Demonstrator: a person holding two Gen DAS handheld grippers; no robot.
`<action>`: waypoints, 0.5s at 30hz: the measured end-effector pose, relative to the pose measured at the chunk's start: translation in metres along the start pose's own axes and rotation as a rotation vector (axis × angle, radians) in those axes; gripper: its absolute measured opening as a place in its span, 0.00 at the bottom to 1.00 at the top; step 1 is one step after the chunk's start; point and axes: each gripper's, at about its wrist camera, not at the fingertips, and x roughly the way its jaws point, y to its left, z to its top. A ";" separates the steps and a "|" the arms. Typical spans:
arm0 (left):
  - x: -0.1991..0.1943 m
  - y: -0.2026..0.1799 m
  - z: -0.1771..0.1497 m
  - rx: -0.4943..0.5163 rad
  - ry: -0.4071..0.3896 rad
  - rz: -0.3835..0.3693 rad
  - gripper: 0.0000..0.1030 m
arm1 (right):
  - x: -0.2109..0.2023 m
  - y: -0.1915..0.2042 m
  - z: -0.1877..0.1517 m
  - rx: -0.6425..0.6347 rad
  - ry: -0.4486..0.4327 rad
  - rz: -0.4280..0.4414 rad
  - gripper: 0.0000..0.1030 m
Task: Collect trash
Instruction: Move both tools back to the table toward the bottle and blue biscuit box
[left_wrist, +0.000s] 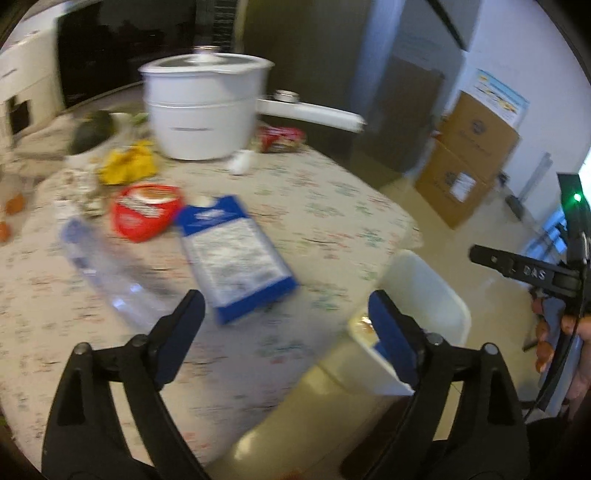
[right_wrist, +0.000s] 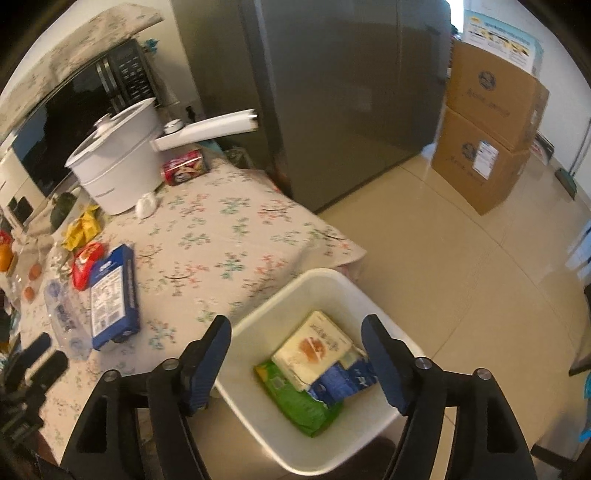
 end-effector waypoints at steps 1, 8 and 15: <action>-0.003 0.008 0.001 -0.009 -0.001 0.022 0.92 | 0.001 0.009 0.001 -0.011 0.002 0.007 0.77; -0.016 0.091 0.006 -0.185 0.004 0.165 0.94 | 0.015 0.071 0.004 -0.082 0.038 0.057 0.80; 0.014 0.147 0.015 -0.364 0.055 0.193 0.94 | 0.037 0.120 0.006 -0.088 0.082 0.095 0.81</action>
